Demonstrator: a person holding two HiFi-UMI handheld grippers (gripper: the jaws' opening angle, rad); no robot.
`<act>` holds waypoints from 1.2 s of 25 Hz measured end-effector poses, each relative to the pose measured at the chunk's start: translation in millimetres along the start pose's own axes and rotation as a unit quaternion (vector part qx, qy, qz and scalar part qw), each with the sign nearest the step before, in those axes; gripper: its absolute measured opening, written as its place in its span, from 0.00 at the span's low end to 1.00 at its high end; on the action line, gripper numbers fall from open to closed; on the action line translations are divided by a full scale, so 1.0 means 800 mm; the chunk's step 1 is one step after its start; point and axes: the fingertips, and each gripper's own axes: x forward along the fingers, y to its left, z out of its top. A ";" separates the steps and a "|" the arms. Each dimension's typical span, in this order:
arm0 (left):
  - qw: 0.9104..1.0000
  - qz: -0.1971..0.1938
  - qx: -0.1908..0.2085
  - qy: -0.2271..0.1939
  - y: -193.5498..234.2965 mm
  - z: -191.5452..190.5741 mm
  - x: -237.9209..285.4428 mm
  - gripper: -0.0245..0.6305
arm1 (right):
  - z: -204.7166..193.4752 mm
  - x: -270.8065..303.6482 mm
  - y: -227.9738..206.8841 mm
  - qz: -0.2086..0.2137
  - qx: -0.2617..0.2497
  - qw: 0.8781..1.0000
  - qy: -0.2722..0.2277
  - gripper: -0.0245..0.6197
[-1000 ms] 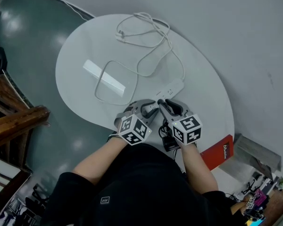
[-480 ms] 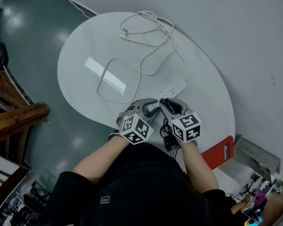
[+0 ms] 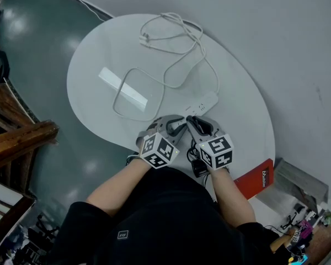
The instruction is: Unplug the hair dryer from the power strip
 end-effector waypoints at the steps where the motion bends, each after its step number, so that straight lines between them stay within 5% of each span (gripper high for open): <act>1: 1.000 0.000 -0.001 -0.002 0.001 0.000 0.000 0.17 | 0.000 0.000 0.000 0.000 0.000 1.000 0.001 0.20; 14: 1.000 -0.004 0.016 0.013 -0.002 0.000 0.001 0.21 | 0.004 -0.001 -0.002 0.004 0.017 1.000 0.022 0.20; 30: 1.000 -0.003 0.010 0.002 -0.005 0.002 0.005 0.26 | 0.016 -0.019 0.001 0.013 0.046 0.999 -0.012 0.15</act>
